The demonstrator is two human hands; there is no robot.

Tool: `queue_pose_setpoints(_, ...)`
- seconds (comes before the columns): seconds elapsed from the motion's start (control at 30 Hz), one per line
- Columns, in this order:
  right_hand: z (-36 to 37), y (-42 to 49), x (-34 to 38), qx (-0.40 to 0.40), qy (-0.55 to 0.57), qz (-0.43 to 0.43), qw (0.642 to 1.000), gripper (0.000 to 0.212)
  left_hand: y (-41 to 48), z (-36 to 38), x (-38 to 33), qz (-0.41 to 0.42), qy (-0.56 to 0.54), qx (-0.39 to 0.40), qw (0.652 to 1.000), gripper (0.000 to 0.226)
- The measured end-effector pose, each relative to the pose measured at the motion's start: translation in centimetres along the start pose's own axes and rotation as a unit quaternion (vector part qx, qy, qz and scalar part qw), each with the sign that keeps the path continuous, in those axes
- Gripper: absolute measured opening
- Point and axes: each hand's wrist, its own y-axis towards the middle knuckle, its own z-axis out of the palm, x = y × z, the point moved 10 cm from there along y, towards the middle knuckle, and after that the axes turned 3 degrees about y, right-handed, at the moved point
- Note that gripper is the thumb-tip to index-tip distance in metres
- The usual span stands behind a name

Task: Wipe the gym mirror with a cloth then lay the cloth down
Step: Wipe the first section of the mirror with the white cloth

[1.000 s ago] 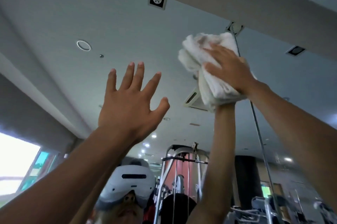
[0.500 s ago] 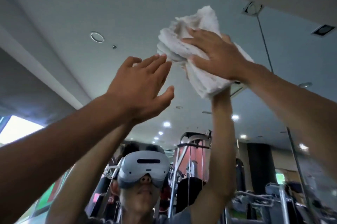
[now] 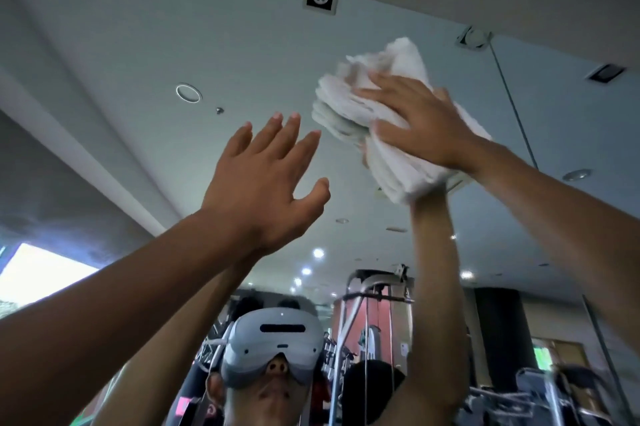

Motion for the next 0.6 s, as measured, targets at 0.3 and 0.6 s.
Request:
queue_pose_setpoints(0.3, 0.6, 7.0, -0.9, -0.092, -0.034, 0.331, 0.938, 0.059, 0.9, -1.7, 0.8, 0.122, 0.078, -0.017, 0.989, 0.080)
queue_pose_setpoints(0.6, 0.8, 2.0, 2.9, 0.060, -0.029, -0.035, 0.997, 0.071, 0.1, -3.4, 6.2, 0.222, 0.090, 0.007, 0.971, 0.056)
